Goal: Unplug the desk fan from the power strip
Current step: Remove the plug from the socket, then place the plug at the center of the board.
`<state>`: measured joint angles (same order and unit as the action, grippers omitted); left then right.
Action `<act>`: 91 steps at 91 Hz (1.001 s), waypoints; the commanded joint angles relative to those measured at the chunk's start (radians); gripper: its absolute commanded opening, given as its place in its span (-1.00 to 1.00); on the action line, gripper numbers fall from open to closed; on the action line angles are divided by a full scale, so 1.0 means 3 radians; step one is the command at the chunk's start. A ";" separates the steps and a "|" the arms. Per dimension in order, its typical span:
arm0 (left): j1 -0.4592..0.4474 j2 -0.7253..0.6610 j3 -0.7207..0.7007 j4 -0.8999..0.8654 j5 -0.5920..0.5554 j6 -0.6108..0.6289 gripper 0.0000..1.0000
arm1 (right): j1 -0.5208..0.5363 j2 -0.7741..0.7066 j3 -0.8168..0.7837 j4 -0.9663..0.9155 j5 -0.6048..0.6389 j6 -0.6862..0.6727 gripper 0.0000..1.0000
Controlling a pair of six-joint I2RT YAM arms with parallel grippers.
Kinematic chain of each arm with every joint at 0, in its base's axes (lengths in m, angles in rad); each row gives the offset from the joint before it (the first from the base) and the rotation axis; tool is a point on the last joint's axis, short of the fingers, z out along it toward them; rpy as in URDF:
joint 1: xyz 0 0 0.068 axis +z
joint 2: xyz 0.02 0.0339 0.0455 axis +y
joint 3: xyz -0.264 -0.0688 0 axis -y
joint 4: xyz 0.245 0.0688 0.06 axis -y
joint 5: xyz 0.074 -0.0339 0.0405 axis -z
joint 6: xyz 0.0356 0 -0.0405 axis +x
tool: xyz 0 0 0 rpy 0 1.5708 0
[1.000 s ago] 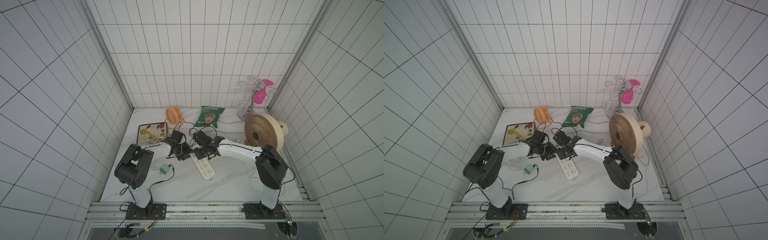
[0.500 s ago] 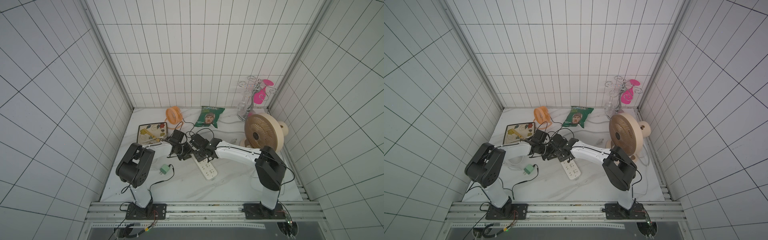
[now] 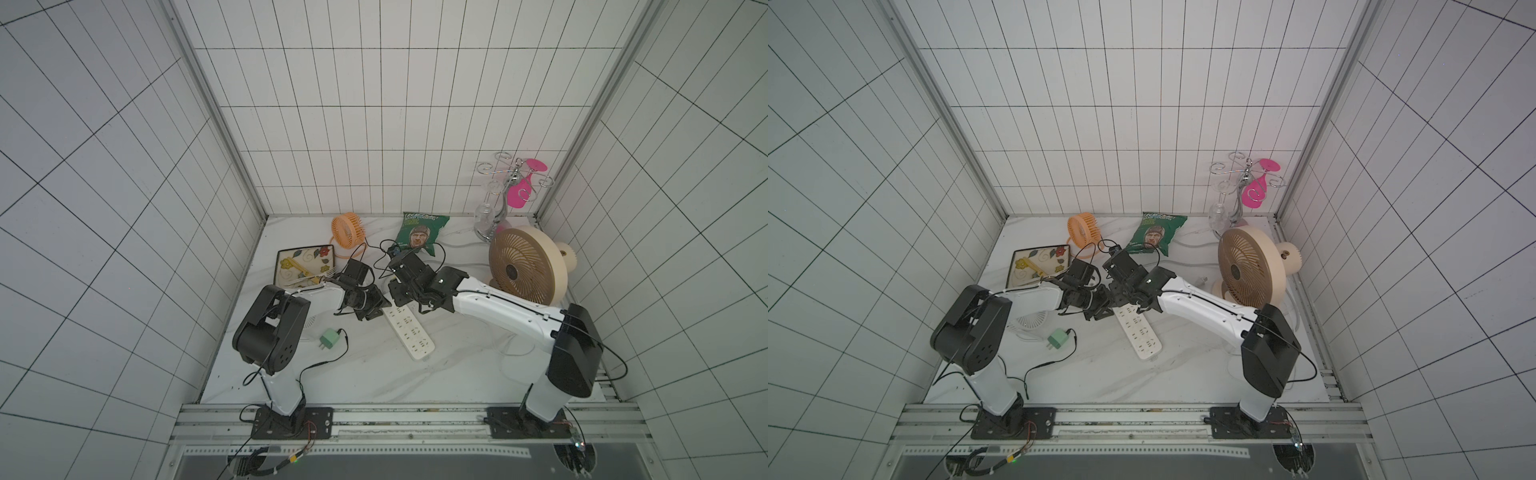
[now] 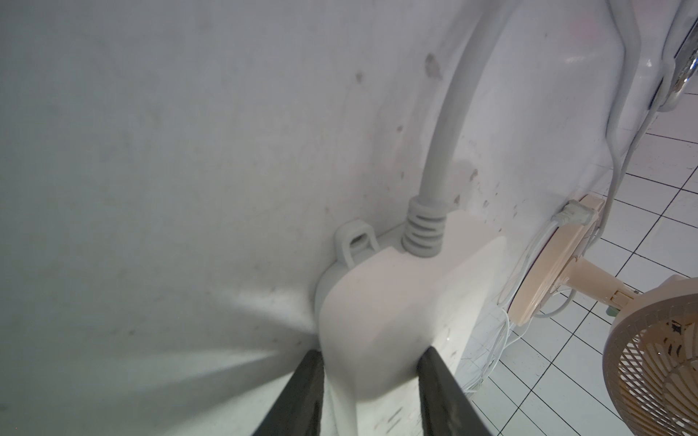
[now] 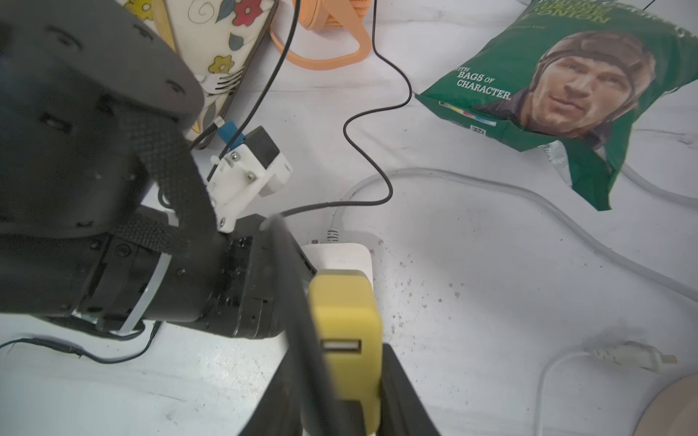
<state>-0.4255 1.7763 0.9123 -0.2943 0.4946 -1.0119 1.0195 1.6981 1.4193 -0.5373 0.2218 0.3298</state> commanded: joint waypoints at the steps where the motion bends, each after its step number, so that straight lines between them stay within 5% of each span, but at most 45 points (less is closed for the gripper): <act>1: 0.0066 0.0154 -0.0219 -0.0835 -0.1005 -0.0002 -0.11 | -0.0128 -0.0030 0.0019 -0.0058 0.0085 0.0133 -0.92; 22: 0.0065 -0.0555 0.0089 -0.0853 -0.0871 0.0054 0.06 | -0.0510 0.0052 0.0151 -0.0025 -0.0167 0.0168 -0.89; 50: 0.0131 -0.1296 0.0557 -0.1204 -0.1088 0.0161 0.17 | -0.0530 0.0661 0.0664 0.0321 -0.0659 0.0150 -0.82; 91: 0.1422 -0.2093 0.0437 -0.1492 -0.1538 0.0426 0.19 | -0.0633 0.2123 0.1745 0.1227 -0.1533 0.0715 -0.59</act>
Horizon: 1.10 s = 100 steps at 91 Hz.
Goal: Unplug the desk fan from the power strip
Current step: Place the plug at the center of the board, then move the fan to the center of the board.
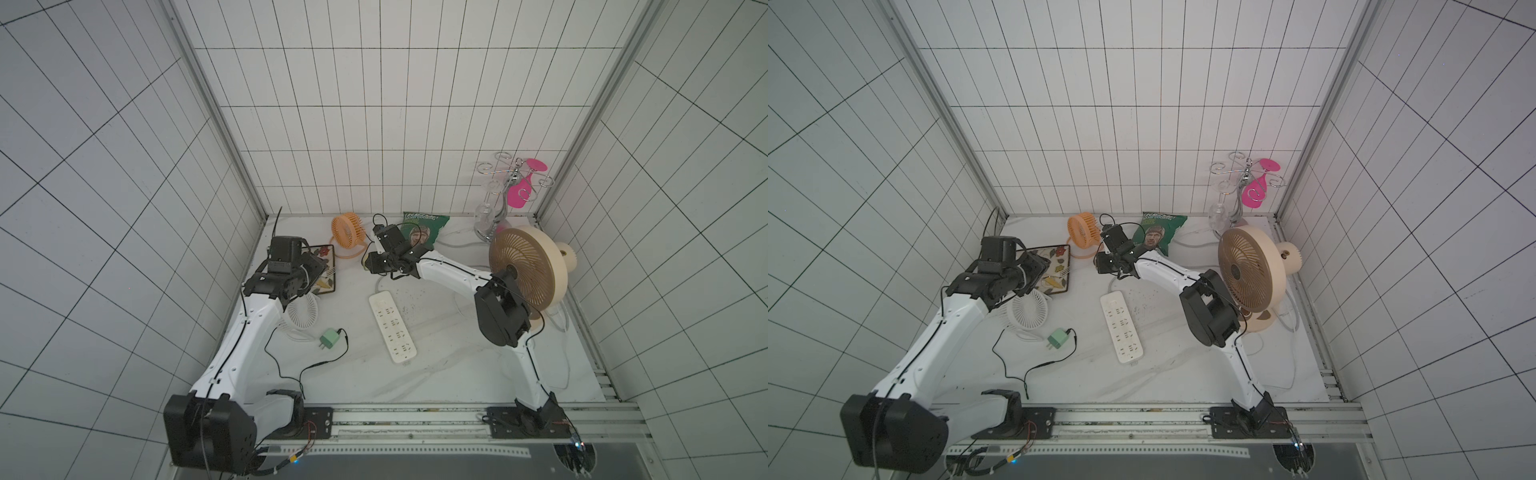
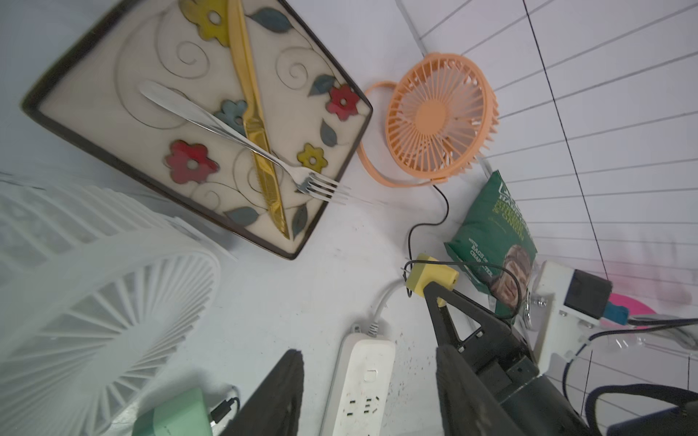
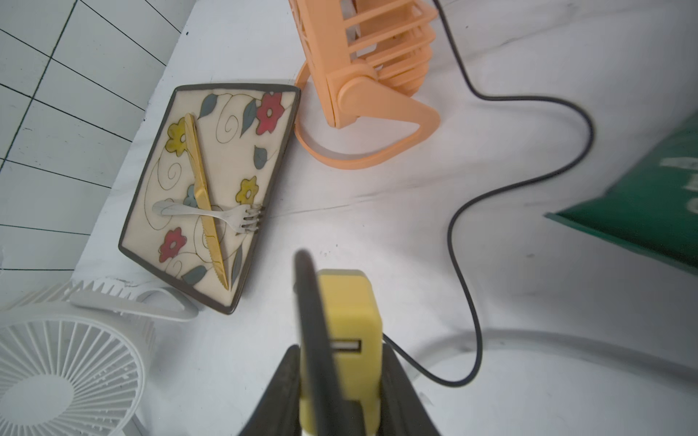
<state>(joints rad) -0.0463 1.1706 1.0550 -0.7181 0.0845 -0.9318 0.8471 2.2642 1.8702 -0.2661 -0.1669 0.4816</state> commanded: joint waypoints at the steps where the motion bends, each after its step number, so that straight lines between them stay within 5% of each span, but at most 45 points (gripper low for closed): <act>1: 0.0171 -0.0076 -0.0034 -0.0085 -0.0183 0.0165 0.19 | -0.0060 0.0261 0.0256 0.0336 -0.0237 0.0222 -0.57; 15: 0.0260 -0.0019 0.0040 -0.0112 -0.0218 0.0143 0.23 | -0.0114 0.0559 0.0366 0.0582 -0.0248 0.0444 -0.40; 27: 0.0270 0.0037 0.0139 -0.0168 -0.0252 0.0263 0.26 | -0.0175 0.0683 0.0469 0.0545 -0.0311 0.0481 0.05; 49: 0.0273 0.0043 0.0289 -0.0237 -0.0528 0.0400 0.33 | -0.0225 0.0210 0.0357 -0.0199 0.0395 -0.0282 0.54; 74: 0.0304 0.0079 0.0237 -0.0181 -0.0701 0.0435 0.42 | -0.0265 -0.0621 -0.0220 -0.0580 0.0617 -0.0820 0.61; 100: 0.0469 -0.0034 -0.0142 0.0457 -0.1306 0.1019 0.82 | -0.0160 -0.1964 -0.1955 -0.0332 0.1341 -0.0890 0.58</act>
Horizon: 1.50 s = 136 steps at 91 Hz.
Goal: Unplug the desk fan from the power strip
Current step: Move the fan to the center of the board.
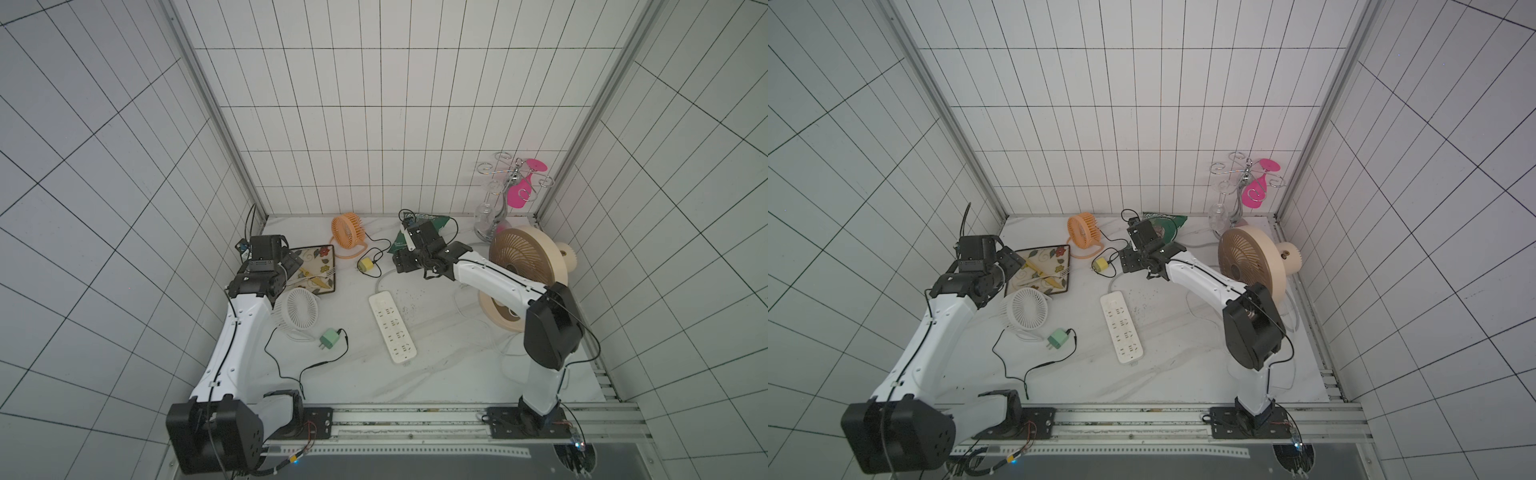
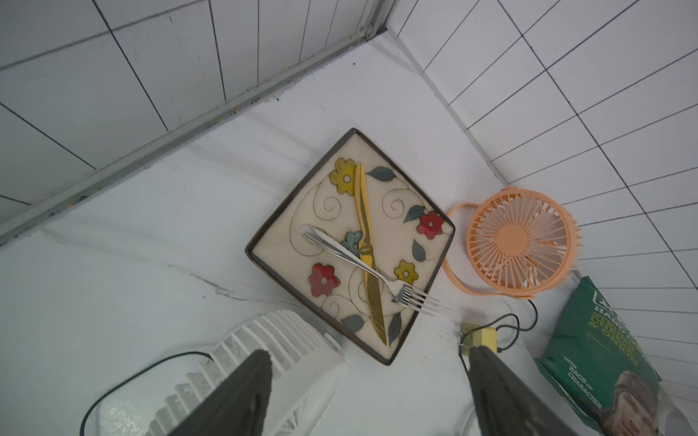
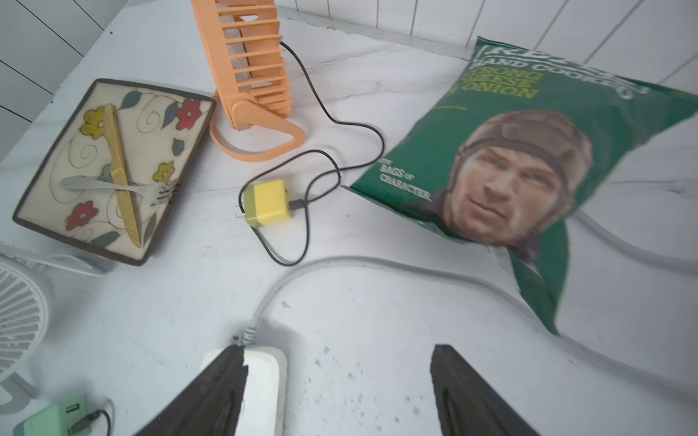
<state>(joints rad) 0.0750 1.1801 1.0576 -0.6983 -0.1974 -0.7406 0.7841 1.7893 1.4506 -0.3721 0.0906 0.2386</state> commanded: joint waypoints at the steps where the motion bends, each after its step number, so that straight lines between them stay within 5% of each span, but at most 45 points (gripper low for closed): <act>1: 0.0073 -0.0064 -0.0166 0.0418 -0.0373 0.0405 0.83 | 0.0052 -0.0432 -0.0635 0.0040 0.0512 -0.0075 0.58; 31: 0.0244 -0.0159 -0.0954 0.1395 -0.0495 0.0913 0.95 | -0.0221 -0.2227 -0.2626 0.0582 0.1089 -0.0360 0.75; 51: 0.0302 -0.0097 -0.1301 0.1913 -0.0482 0.1023 0.96 | -0.1046 -0.2702 -0.3015 0.0761 0.0747 -0.0498 0.83; 80: 0.0307 0.0099 -0.1582 0.2546 -0.0397 0.1171 0.95 | -0.2016 -0.2205 -0.3294 0.2032 0.0102 -0.0918 0.85; 109: 0.0307 0.0235 -0.1784 0.2992 -0.0308 0.1251 0.95 | -0.2235 -0.1231 -0.3279 0.3338 -0.0148 -0.1222 0.80; 136: 0.0311 0.0448 -0.1892 0.3440 -0.0223 0.1341 0.95 | -0.2567 -0.0890 -0.3541 0.4172 -0.0439 -0.0946 0.79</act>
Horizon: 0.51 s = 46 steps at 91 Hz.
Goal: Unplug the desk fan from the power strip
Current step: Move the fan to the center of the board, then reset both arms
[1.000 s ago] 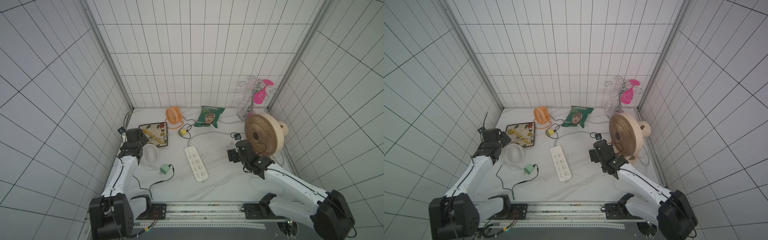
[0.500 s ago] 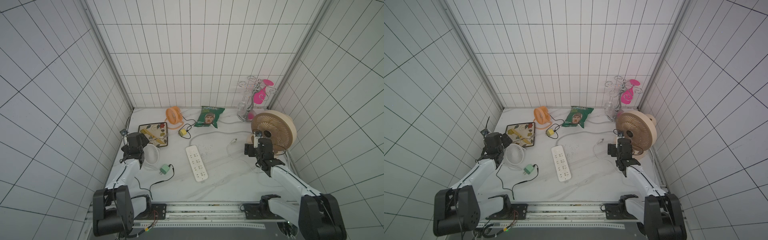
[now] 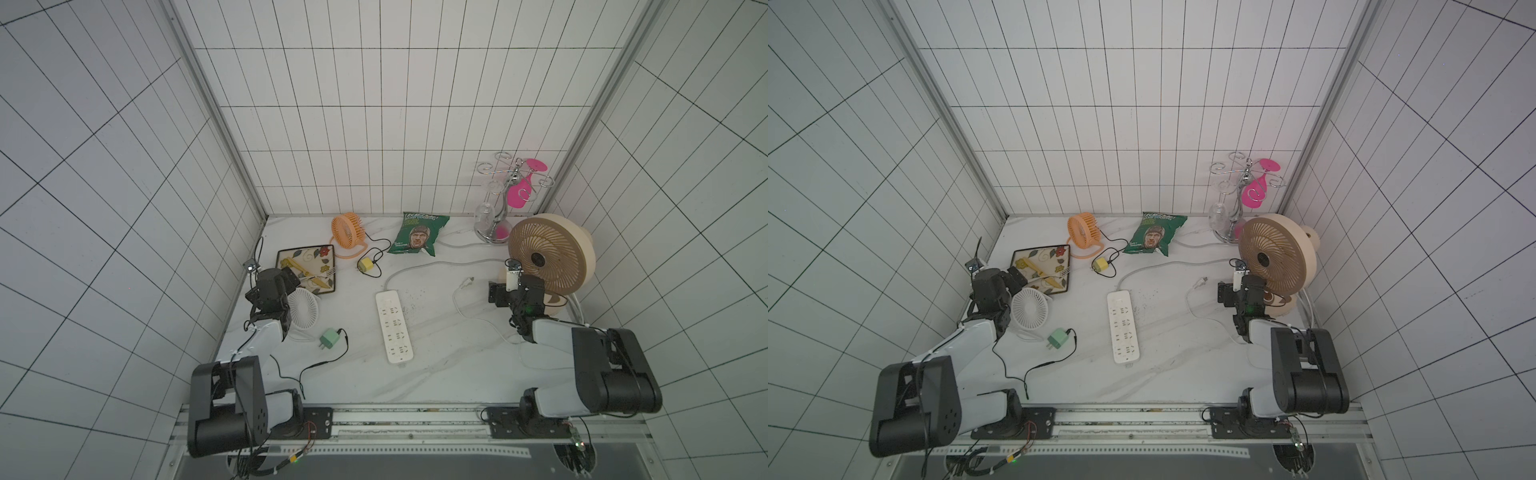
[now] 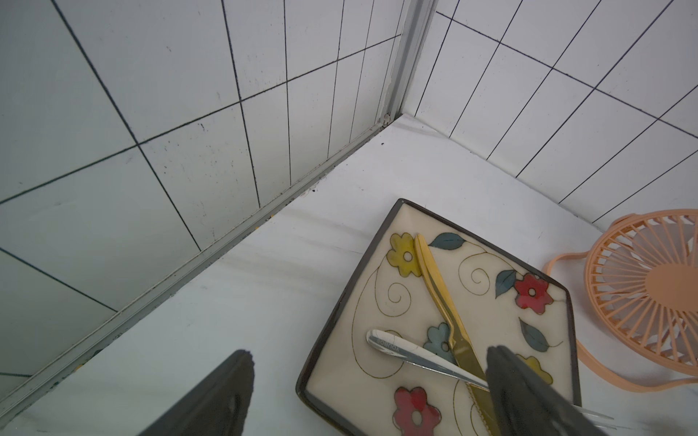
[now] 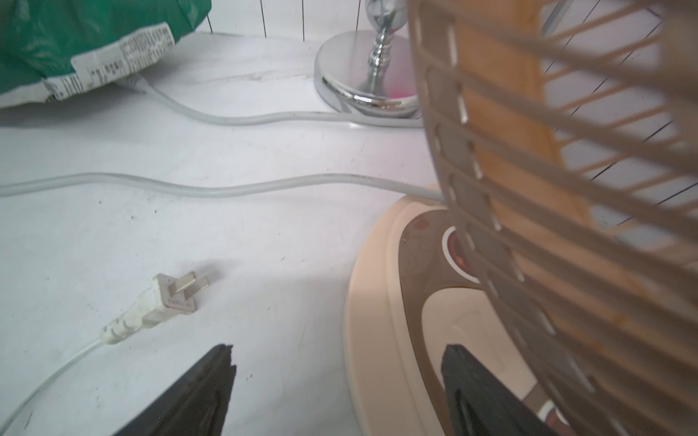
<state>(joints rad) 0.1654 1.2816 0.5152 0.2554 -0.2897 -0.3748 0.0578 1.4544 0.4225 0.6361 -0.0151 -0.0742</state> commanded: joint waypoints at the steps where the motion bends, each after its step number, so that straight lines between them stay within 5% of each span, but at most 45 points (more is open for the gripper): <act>1: 0.0008 0.0120 -0.0088 0.0278 0.0088 0.0128 0.95 | -0.0149 0.0256 -0.0130 0.0887 -0.0082 0.0103 0.79; 46: -0.0088 0.0611 -0.0081 0.1141 0.0618 0.0448 0.95 | -0.0340 0.0293 0.0062 0.0518 -0.0179 0.0324 0.94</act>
<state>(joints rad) 0.1646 1.4254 0.4942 0.5671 -0.1997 -0.3206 -0.0273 1.5345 0.4068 0.7601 -0.0704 0.0048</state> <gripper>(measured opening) 0.972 0.965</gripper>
